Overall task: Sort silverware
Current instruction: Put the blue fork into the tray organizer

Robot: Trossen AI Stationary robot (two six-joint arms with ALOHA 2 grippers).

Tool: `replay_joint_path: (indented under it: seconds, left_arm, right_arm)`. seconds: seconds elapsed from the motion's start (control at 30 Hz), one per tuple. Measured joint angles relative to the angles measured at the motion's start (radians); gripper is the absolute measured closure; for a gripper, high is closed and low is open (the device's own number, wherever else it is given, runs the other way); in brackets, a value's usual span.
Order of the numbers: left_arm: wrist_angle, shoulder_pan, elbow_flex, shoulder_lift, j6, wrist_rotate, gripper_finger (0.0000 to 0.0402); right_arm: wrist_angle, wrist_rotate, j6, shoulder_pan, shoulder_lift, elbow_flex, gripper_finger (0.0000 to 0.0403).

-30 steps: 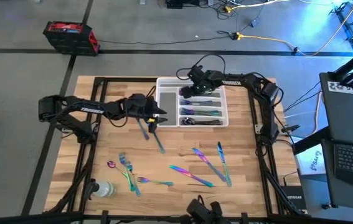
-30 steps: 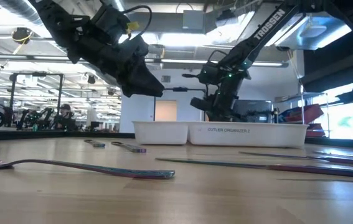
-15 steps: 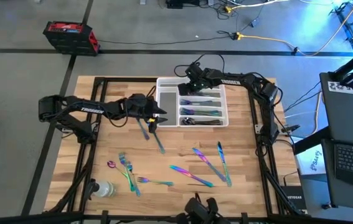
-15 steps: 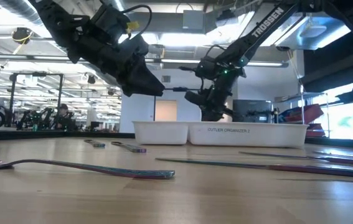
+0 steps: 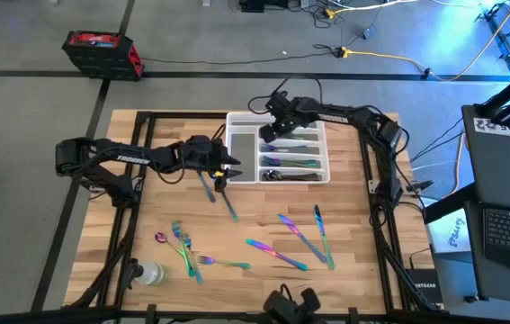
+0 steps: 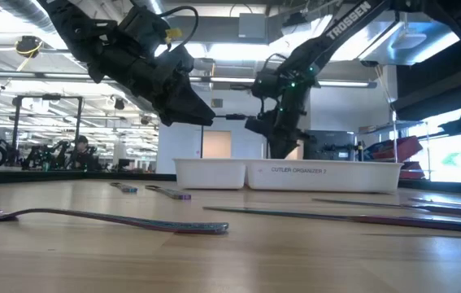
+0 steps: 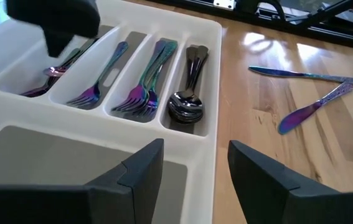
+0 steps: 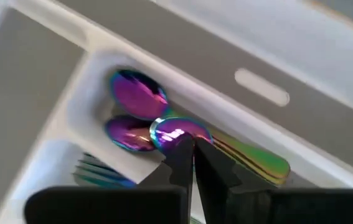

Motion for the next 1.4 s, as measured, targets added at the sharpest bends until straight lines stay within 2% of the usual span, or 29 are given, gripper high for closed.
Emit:
replay_joint_path:
  seconds: [0.4,0.87,1.27,1.4]
  left_arm:
    - [0.003,0.000,0.000,0.000,-0.003,-0.002,0.0235]
    - [0.000,0.000,0.000,0.000,-0.002,-0.002,0.0235]
    - [-0.001,0.000,0.000,0.000,0.009,-0.002,0.0235]
    - [-0.002,0.000,0.000,0.000,0.017,-0.002,0.0235]
  right_arm:
    - [0.026,-0.023,-0.002,0.000,0.051,0.000,0.0403]
    - [0.150,-0.083,0.026,0.000,0.052,0.000,0.0403]
    - [0.167,-0.081,-0.003,0.005,0.049,0.000,0.0403]
    - [0.142,-0.009,-0.037,0.014,0.025,0.000,0.0403]
